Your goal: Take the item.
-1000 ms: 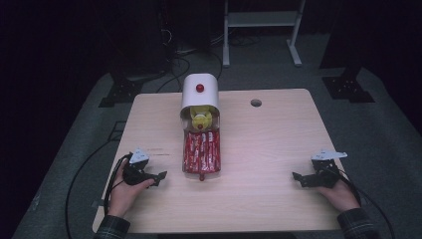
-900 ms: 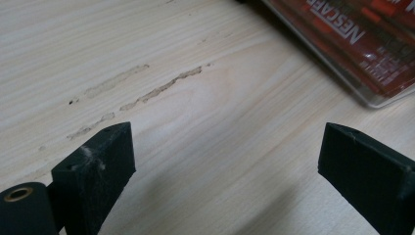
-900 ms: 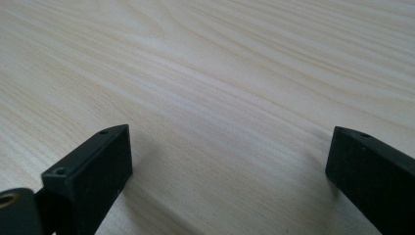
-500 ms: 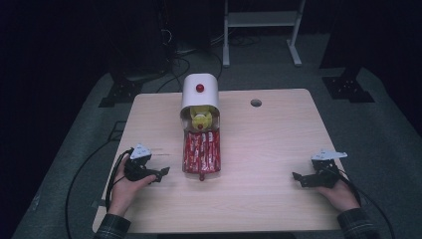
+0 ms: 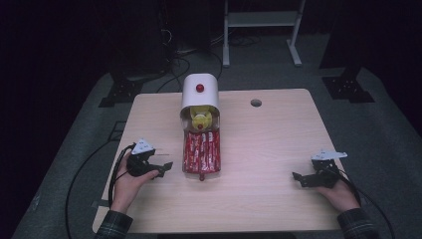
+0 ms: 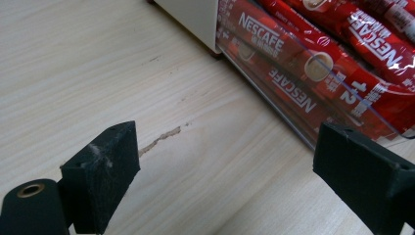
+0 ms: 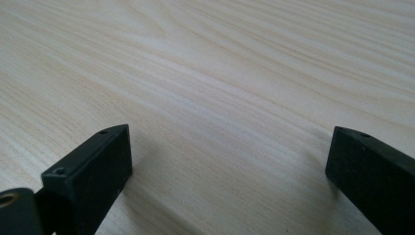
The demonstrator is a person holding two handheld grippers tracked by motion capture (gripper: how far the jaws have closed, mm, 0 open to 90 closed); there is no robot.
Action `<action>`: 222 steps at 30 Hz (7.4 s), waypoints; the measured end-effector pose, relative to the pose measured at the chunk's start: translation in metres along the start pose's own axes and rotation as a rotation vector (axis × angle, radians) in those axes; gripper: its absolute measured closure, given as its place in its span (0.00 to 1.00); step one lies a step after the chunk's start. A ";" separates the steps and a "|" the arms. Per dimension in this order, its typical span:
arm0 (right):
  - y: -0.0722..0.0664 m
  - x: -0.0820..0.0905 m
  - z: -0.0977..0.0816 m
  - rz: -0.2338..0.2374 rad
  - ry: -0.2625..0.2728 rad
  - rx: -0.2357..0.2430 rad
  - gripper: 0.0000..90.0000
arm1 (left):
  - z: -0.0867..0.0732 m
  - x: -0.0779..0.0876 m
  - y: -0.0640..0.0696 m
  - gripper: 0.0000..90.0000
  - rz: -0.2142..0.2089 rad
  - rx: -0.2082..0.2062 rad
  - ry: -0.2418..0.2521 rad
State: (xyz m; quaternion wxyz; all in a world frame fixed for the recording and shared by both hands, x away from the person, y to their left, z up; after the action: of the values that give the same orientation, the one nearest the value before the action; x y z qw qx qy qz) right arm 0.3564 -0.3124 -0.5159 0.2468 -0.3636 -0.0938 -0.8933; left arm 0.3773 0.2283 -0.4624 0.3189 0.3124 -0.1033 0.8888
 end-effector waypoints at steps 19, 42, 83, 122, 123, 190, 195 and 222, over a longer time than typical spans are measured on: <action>0.000 0.000 0.000 0.000 0.000 0.001 0.03 | 0.019 0.003 0.008 0.15 -0.027 0.024 0.042; 0.000 0.000 0.000 0.000 0.000 0.002 0.03 | 0.041 -0.002 0.021 0.17 -0.058 0.018 0.061; 0.000 0.000 0.000 0.000 0.000 0.001 0.03 | 0.071 -0.024 0.051 0.40 -0.125 -0.012 0.085; 0.000 0.000 0.000 0.001 0.001 0.002 0.03 | 0.063 -0.057 0.066 0.68 -0.134 0.009 0.004; 0.000 0.000 0.000 0.001 0.000 0.002 0.03 | 0.063 -0.058 0.066 0.71 -0.137 0.021 0.004; -0.001 0.001 -0.001 0.003 -0.002 0.005 0.03 | 0.064 0.004 0.056 0.97 -0.225 0.164 0.045; -0.001 0.001 -0.001 0.003 -0.001 0.004 0.03 | 0.061 0.008 0.052 0.97 -0.218 0.175 0.054; -0.001 0.001 -0.001 0.002 -0.001 0.004 0.03 | 0.046 0.027 0.020 0.97 -0.157 0.242 0.068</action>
State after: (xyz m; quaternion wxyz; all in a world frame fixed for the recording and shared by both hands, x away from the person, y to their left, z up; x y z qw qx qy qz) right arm 0.3551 -0.3125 -0.5159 0.2485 -0.3639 -0.0951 -0.8926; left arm 0.3709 0.2092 -0.4096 0.3510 0.3252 0.0402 0.8772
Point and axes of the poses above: each handheld gripper's, and its own axes: x roughly backward along the jaws, z roughly out of its top, y roughly to its right, the point moved 4 cm from there along -x, roughly forward along the jaws
